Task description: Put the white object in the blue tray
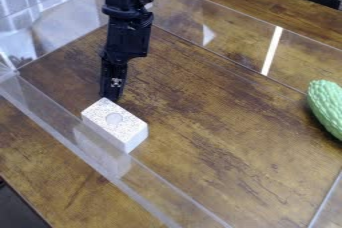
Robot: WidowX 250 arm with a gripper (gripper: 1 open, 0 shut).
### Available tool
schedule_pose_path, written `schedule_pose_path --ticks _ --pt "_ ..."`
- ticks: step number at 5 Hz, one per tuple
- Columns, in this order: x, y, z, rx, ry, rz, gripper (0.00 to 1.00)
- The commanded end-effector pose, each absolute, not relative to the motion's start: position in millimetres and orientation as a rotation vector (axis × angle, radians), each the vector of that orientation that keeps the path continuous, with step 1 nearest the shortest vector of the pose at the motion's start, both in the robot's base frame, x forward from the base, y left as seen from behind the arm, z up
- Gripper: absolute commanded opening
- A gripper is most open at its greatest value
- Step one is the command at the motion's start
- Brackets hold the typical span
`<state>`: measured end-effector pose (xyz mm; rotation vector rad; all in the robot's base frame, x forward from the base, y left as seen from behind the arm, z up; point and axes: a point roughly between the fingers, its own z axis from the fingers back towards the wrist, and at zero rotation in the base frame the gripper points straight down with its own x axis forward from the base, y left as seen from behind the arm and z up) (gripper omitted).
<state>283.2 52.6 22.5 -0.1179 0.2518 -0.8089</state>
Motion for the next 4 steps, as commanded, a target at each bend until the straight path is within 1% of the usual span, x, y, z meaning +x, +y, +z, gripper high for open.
schedule_pose_path --ticks 1,2,3,4 --pt "296.5 51.1 32.4 -0.084 0.206 -0.831 1.0" --pt "297.9 50.9 31.2 -0.083 0.21 -0.837 0.0" --pt "299.6 50.6 30.3 -0.083 0.215 -0.844 0.0" --pt "301.6 50.0 29.8 -0.083 0.223 -0.852 1.0"
